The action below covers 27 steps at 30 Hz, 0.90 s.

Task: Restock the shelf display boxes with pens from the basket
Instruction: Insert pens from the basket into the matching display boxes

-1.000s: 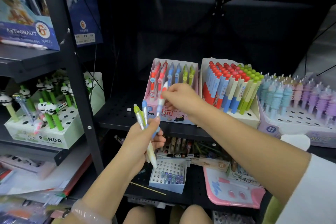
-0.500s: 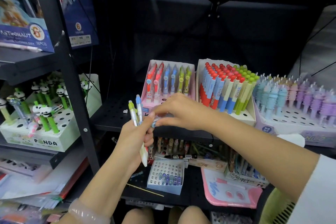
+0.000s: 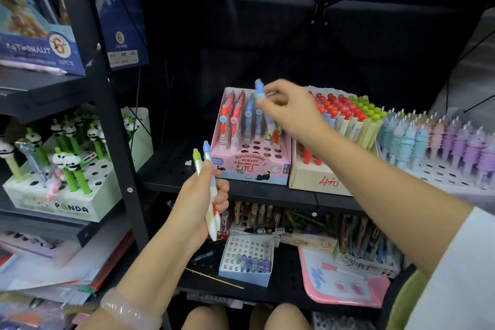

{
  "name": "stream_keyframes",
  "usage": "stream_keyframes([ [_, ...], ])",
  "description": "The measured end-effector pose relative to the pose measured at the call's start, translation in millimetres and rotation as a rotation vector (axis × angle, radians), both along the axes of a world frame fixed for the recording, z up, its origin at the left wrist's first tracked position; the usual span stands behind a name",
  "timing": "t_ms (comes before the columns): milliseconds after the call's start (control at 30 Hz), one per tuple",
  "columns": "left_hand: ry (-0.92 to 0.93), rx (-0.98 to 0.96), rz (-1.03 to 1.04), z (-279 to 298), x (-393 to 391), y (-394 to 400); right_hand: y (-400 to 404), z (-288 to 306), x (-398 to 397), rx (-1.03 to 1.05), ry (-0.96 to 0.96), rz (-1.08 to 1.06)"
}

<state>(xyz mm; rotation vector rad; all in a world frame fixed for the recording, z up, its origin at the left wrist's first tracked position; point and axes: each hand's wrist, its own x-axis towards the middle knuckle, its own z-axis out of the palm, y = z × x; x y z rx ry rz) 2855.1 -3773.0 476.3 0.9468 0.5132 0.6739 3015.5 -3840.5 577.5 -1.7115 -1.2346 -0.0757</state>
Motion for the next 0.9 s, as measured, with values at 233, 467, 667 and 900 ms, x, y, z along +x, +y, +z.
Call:
stream_keyframes([
  [233, -0.013, -0.011, -0.007, -3, -1, 5, 17, 14, 17, -0.119, -0.068, -0.154],
  [467, -0.015, 0.015, -0.009, -4, -5, 6, 29, 2, 20, -0.344, -0.178, -0.283],
  [667, 0.001, 0.034, 0.004, -5, -6, 5, 38, 2, 25, -0.635, -0.389, -0.474],
  [900, -0.047, -0.023, -0.048, -3, -8, 2, 24, -8, 5, -0.203, -0.506, -0.404],
])
